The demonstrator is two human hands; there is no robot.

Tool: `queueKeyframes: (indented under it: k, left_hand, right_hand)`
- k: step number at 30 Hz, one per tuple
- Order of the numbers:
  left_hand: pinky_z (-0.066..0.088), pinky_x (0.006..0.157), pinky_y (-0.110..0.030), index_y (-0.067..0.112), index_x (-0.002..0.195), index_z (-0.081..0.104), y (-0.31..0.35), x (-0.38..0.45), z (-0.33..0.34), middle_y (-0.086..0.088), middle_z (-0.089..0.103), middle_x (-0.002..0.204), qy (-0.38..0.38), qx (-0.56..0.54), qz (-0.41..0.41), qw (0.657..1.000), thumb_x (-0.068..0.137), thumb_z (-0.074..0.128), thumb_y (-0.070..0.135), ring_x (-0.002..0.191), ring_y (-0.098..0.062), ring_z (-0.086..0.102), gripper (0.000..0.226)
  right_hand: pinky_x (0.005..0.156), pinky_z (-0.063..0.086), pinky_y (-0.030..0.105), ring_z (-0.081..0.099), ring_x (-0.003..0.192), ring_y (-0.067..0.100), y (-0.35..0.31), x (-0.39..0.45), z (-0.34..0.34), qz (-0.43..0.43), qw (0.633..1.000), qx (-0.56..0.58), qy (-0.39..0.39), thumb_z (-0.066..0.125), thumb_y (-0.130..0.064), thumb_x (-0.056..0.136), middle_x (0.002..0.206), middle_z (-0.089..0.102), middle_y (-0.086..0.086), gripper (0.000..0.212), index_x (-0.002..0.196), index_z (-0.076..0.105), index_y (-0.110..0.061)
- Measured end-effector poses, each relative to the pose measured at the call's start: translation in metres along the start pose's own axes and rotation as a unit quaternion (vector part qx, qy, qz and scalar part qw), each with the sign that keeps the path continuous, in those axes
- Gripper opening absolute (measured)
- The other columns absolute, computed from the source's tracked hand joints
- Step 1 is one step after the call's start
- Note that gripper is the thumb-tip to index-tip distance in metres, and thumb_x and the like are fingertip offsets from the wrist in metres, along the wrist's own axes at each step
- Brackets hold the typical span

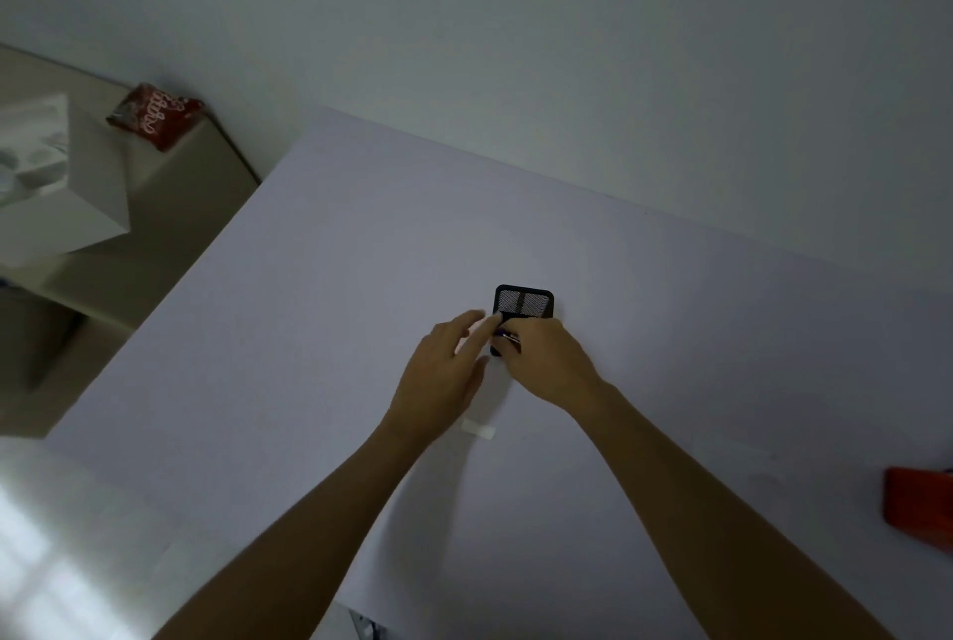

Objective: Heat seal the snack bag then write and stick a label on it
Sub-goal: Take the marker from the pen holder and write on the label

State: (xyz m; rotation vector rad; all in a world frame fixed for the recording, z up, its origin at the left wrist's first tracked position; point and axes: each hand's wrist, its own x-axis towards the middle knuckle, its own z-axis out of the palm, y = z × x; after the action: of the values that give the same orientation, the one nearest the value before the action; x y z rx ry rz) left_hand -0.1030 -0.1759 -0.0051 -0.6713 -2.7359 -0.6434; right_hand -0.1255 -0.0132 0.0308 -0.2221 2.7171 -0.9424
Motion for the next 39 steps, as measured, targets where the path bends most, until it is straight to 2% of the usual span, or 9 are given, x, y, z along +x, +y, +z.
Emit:
queueKeyframes:
  k: [6,8,11,15,19,28,31,35,39]
  left_hand:
    - [0.048,0.071,-0.029,0.012,0.104,0.066,-0.007,0.016,-0.012,-0.004,0.069,0.098,-0.008,0.041,0.151,0.988,0.082,0.07,0.012,0.085,-0.02,0.061,0.023]
    - [0.046,0.069,-0.028,0.013,0.095,0.067,-0.01,0.02,-0.015,-0.002,0.068,0.089,-0.024,0.046,0.17,0.984,0.083,0.07,0.015,0.078,-0.019,0.06,0.012]
    - [0.044,0.065,-0.028,0.013,0.088,0.066,-0.013,0.025,-0.02,-0.001,0.065,0.079,-0.056,0.054,0.198,0.977,0.087,0.067,0.018,0.072,-0.018,0.055,0.005]
    - [0.043,0.063,-0.027,0.012,0.092,0.065,-0.013,0.024,-0.025,-0.002,0.064,0.079,-0.087,0.055,0.217,0.971,0.08,0.071,0.004,0.071,-0.018,0.052,0.015]
    - [0.036,0.07,-0.026,0.01,0.105,0.062,-0.016,0.017,-0.034,-0.003,0.063,0.083,-0.104,0.04,0.235,0.966,0.079,0.069,0.001,0.075,-0.019,0.052,0.029]
    - [0.03,0.072,-0.024,0.012,0.106,0.055,-0.016,0.036,-0.07,-0.001,0.059,0.083,-0.103,0.059,0.293,0.949,0.089,0.044,0.008,0.078,-0.013,0.038,0.021]
    - [0.033,0.073,-0.026,0.013,0.102,0.055,-0.07,0.03,-0.088,-0.006,0.063,0.086,-0.087,0.076,0.239,0.964,0.087,0.045,0.001,0.079,-0.017,0.044,0.022]
    - [0.041,0.063,-0.028,0.012,0.101,0.056,-0.164,-0.005,-0.149,-0.01,0.065,0.079,-0.109,0.082,0.034,0.99,0.063,0.072,-0.021,0.071,-0.018,0.049,0.053]
    - [0.041,0.071,-0.028,0.011,0.098,0.063,-0.108,0.009,-0.154,-0.001,0.064,0.088,-0.055,0.002,-0.055,0.997,0.091,0.06,0.016,0.079,-0.017,0.054,0.009]
  right_hand:
    - [0.059,0.04,0.017,0.059,0.073,0.017,-0.002,-0.008,-0.011,0.005,0.995,0.047,-0.091,0.055,-0.011,0.089,0.084,0.067,0.006,0.013,0.092,0.068,-0.012]
    - [0.057,0.042,0.022,0.057,0.067,0.019,-0.003,-0.011,-0.014,0.007,0.993,0.054,-0.109,0.055,-0.01,0.088,0.075,0.063,0.006,0.012,0.08,0.064,-0.012]
    - [0.063,0.048,0.027,0.06,0.071,0.022,-0.001,-0.016,-0.014,-0.001,0.992,0.046,-0.114,0.053,-0.011,0.092,0.082,0.065,0.011,0.017,0.094,0.067,-0.002]
    - [0.076,0.054,0.033,0.064,0.083,0.025,-0.003,-0.022,-0.015,-0.022,0.994,0.031,-0.098,0.05,-0.015,0.097,0.094,0.069,0.015,0.022,0.104,0.067,-0.001]
    - [0.069,0.048,0.032,0.063,0.079,0.027,-0.01,-0.033,-0.023,-0.073,0.993,-0.018,-0.088,0.05,-0.013,0.098,0.09,0.067,0.018,0.021,0.096,0.065,0.0]
    - [0.077,0.045,0.032,0.059,0.093,0.027,-0.038,-0.04,-0.042,-0.124,0.983,-0.118,-0.07,0.043,-0.014,0.101,0.108,0.063,0.015,0.027,0.115,0.062,-0.001]
    - [0.072,0.036,0.029,0.057,0.087,0.025,-0.011,-0.046,-0.076,-0.063,0.988,-0.14,-0.019,0.044,-0.011,0.099,0.096,0.059,0.008,0.021,0.105,0.063,-0.003]
    - [0.061,0.033,0.034,0.044,0.059,0.019,0.046,-0.077,-0.135,0.071,0.991,-0.086,0.073,0.047,-0.015,0.099,0.066,0.051,0.006,0.029,0.074,0.055,-0.002]
    - [0.061,0.036,0.028,0.052,0.067,0.024,0.029,-0.075,-0.105,0.084,0.993,-0.008,0.079,0.046,-0.015,0.099,0.078,0.058,0.013,0.023,0.089,0.06,-0.001]
